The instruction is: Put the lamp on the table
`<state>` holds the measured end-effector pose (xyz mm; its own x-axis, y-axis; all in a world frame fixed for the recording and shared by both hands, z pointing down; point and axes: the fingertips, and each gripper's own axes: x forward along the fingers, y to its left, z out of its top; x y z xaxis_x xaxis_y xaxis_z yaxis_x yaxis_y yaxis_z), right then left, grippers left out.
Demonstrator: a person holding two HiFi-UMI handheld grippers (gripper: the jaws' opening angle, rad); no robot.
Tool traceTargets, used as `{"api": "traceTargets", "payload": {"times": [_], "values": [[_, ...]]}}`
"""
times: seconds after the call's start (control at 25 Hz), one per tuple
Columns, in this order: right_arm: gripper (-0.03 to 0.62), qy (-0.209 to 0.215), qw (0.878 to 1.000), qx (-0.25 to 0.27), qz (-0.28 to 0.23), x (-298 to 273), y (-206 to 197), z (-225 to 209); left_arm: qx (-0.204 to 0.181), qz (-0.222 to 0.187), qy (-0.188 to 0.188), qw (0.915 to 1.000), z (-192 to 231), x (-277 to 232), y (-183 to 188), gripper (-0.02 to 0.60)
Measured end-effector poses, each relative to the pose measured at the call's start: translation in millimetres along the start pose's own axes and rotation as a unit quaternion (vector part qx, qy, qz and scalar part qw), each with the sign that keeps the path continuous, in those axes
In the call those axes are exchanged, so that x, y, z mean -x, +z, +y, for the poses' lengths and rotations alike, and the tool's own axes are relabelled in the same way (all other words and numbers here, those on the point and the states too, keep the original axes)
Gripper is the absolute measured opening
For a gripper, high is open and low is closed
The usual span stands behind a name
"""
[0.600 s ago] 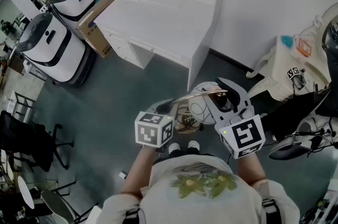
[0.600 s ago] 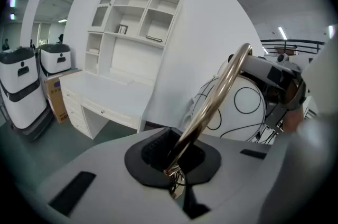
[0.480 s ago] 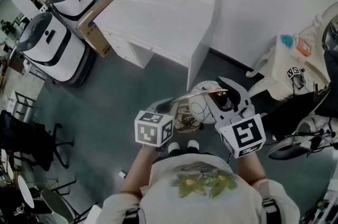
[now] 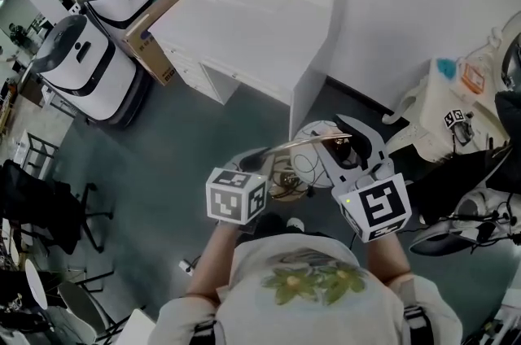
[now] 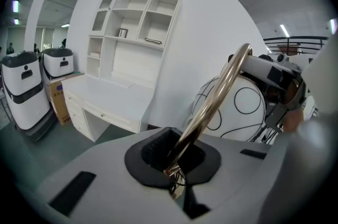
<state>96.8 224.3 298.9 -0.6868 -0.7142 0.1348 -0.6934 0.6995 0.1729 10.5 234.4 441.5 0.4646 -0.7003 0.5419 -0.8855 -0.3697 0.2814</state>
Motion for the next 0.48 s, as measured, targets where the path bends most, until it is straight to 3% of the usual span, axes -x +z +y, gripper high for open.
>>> {"api": "traceTargets", "payload": {"times": [0.48], "values": [[0.186,0.008,1.0,0.002,0.005,-14.3,-4.5,-14.6,0.014,0.0,0.005,0.9999,5.6,-17.1,7.1,0.028]]}}
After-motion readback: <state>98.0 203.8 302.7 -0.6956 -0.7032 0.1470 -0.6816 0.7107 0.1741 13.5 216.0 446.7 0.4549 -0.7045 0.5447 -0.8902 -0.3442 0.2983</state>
